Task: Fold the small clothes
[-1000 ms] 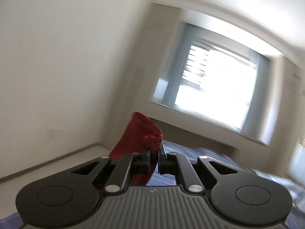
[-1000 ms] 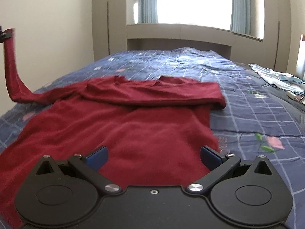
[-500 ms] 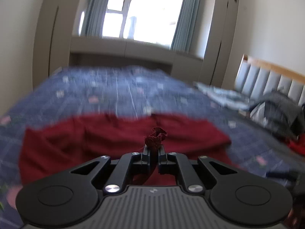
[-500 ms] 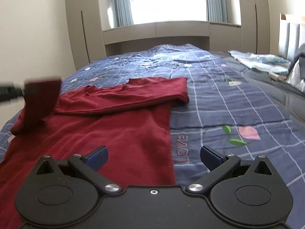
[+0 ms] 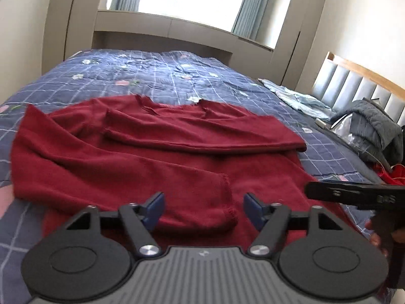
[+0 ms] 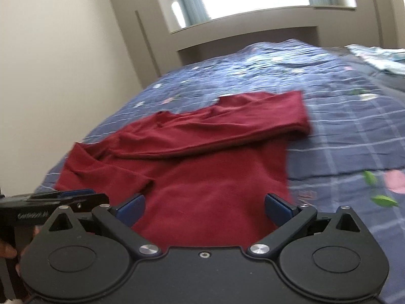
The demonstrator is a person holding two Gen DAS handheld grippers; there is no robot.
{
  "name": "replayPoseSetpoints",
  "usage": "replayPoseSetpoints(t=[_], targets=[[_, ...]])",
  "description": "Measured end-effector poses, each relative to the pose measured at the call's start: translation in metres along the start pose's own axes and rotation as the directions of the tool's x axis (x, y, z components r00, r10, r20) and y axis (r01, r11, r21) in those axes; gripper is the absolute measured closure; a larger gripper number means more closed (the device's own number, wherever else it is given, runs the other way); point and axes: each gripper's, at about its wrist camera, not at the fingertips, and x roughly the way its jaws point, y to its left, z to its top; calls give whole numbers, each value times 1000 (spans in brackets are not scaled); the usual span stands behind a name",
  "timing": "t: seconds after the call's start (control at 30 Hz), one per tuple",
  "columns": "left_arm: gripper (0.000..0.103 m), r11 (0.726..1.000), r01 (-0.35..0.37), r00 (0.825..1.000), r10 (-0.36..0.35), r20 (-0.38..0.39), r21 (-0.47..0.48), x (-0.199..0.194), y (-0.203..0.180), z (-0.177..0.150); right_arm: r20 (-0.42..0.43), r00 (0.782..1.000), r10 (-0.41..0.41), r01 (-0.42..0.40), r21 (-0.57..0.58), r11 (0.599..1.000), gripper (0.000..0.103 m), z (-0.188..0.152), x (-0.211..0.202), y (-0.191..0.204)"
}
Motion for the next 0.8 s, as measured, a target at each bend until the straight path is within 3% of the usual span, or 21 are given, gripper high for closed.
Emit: replayPoseSetpoints(t=[0.1,0.2,0.4,0.63,0.8], targets=[[10,998,-41,999,42,9,-46,-16,12,-3,-42,998,41,-41,-12,999,13,7,23,12],[1,989,-111,993,114,28,-99,-37,28,-6,-84,994,77,-81,-47,996,24,12,46,28],[1,947,-254,965,263,17,-198,-69,69,-13,-166,982,90,-112,-133,985,39,19,91,54],[1,905,-327,939,343,15,-272,-90,108,-20,-186,977,108,-143,-185,972,94,33,94,72],[1,898,-338,933,359,24,-282,-95,117,-22,-136,953,270,-285,-108,953,101,89,65,90]])
